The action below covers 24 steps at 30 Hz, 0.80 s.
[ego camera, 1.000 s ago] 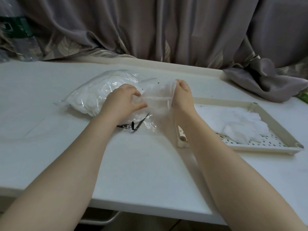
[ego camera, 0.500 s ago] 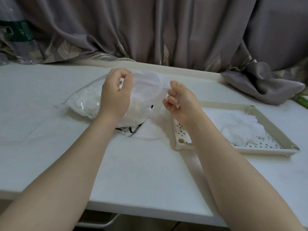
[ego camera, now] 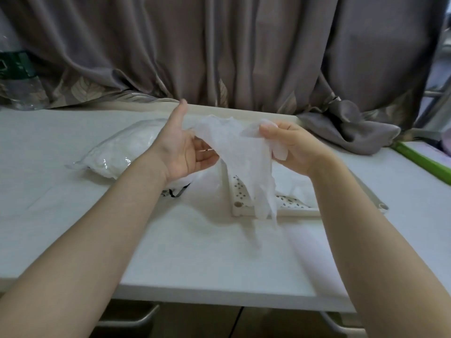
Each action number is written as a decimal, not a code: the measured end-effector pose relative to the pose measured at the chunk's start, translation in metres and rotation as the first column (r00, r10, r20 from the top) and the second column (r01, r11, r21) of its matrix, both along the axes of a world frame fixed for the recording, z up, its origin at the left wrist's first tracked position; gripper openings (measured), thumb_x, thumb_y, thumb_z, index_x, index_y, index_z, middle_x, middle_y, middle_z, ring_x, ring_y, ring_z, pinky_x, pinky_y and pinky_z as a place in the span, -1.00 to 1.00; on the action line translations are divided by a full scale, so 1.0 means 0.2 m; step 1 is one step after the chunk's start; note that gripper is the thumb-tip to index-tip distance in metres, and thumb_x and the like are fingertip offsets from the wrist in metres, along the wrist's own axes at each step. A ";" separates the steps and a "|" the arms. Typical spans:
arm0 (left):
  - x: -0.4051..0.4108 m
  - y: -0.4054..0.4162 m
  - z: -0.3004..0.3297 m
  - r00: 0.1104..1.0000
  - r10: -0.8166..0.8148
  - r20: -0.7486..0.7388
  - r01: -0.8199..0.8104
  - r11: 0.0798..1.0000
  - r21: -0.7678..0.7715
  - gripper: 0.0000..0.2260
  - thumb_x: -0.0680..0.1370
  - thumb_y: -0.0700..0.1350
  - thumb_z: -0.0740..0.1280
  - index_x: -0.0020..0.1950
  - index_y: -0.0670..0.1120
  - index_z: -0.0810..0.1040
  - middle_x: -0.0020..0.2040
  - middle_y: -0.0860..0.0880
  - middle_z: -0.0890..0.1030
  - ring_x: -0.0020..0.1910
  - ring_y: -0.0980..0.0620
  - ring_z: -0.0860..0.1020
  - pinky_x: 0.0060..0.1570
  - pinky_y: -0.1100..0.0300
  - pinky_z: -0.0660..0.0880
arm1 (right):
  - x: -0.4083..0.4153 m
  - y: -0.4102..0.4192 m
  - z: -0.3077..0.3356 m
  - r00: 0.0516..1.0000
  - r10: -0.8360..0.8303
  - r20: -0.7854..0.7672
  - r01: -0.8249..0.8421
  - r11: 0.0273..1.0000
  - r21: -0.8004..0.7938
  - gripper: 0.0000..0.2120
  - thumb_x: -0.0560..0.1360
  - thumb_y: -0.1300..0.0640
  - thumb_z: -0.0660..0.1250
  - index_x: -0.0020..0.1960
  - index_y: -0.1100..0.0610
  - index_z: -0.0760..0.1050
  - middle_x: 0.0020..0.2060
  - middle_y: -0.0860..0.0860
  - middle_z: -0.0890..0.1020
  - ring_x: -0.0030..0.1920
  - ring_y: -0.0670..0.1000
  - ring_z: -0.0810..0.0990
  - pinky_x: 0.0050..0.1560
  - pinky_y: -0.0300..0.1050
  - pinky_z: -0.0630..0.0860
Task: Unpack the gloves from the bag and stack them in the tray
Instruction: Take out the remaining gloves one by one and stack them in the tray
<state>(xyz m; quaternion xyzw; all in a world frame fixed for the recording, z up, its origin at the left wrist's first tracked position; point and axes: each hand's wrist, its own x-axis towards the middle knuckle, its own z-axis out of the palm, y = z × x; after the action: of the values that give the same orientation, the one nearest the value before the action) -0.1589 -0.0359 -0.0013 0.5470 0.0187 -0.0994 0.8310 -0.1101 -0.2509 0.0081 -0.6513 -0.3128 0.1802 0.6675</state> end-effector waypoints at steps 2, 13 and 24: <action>0.01 -0.06 0.03 0.997 -0.057 -0.050 0.066 0.979 0.194 -0.47 0.44 0.37 0.15 -0.14 -0.09 0.53 -0.40 0.01 0.55 -0.43 0.09 0.54 -0.35 0.31 0.53 | -0.02 -0.06 0.01 0.999 0.042 -0.009 -0.042 0.999 -0.009 -0.86 0.45 0.22 0.33 -0.23 0.15 0.65 -0.36 -0.02 0.64 -0.36 -0.09 0.59 -0.34 -0.29 0.48; 0.07 -0.37 0.08 0.847 -0.510 -0.150 0.531 0.808 0.254 -0.51 0.27 0.21 0.44 0.04 -0.08 0.57 -0.07 -0.09 0.64 -0.11 -0.12 0.64 -0.03 0.01 0.59 | -0.08 -0.34 0.09 0.972 0.141 -0.185 -0.159 0.984 -0.082 -0.73 0.15 0.13 0.37 -0.17 0.20 0.54 -0.38 0.02 0.57 -0.38 -0.04 0.55 -0.38 -0.25 0.48; 0.23 -0.52 0.06 0.926 -0.374 0.043 0.338 0.876 0.345 -0.79 0.43 -0.20 0.30 0.06 -0.10 0.54 -0.12 -0.03 0.59 -0.20 0.07 0.59 -0.21 0.25 0.57 | 0.02 -0.69 0.05 0.977 -0.176 -0.117 0.116 0.910 -0.398 -0.67 0.41 0.08 0.37 0.01 0.34 0.50 -0.32 0.09 0.58 -0.35 -0.03 0.57 -0.29 -0.21 0.53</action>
<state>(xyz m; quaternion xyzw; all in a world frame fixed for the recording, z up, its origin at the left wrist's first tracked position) -0.1121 -0.1405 0.0098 0.6773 -0.1112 -0.2162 0.6944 -0.1051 -0.3882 0.0180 -0.7770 -0.1699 0.2365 0.5581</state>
